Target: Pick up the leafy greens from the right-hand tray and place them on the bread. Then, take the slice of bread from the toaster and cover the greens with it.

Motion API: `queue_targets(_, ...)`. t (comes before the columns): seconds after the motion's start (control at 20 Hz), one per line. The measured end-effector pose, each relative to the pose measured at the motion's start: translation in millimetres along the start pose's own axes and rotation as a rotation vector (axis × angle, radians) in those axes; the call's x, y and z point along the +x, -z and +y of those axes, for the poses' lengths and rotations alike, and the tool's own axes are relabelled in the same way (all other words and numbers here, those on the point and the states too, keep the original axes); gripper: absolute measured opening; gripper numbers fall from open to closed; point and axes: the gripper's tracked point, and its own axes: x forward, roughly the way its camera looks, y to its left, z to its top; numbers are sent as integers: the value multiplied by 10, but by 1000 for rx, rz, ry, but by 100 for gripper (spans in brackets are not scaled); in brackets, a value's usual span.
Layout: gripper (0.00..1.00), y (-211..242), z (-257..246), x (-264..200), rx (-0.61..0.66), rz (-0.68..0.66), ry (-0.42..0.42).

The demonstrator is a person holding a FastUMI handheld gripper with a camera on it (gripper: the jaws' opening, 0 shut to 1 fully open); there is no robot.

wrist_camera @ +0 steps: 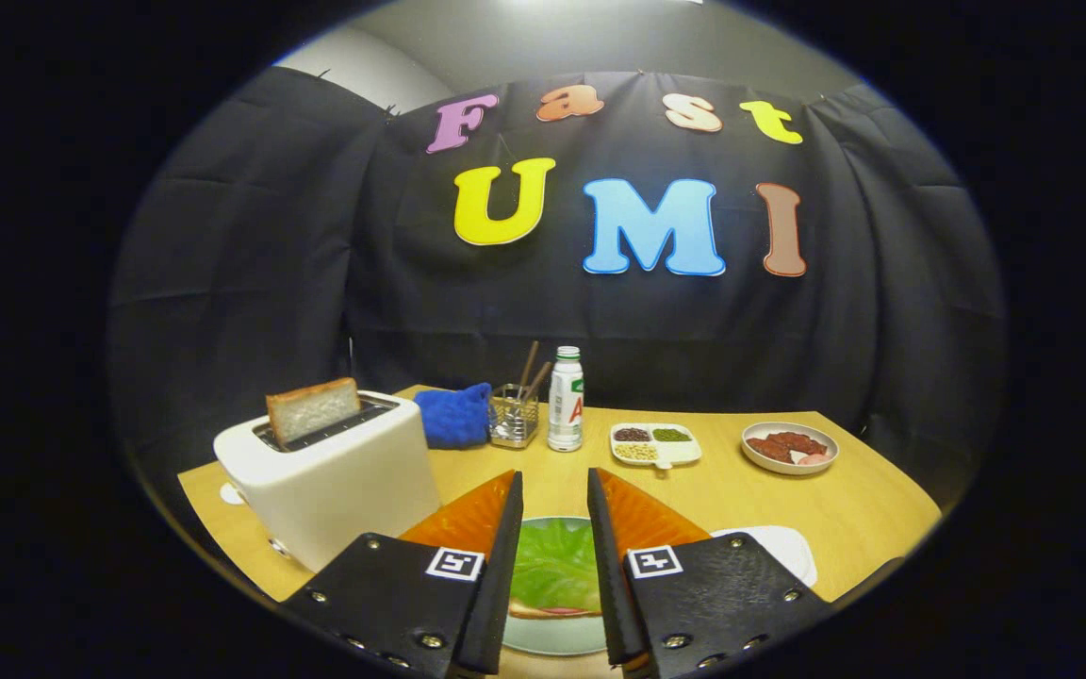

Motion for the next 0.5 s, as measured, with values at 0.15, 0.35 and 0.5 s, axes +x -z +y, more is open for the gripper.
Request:
queue_targets(0.15, 41, -28, 412, 25, -39, -4, -45)
queue_targets(0.35, 41, 9, 736, -29, -62, -3, -83)
queue_targets(0.5, 41, 9, 927, -53, -43, 2, -94)
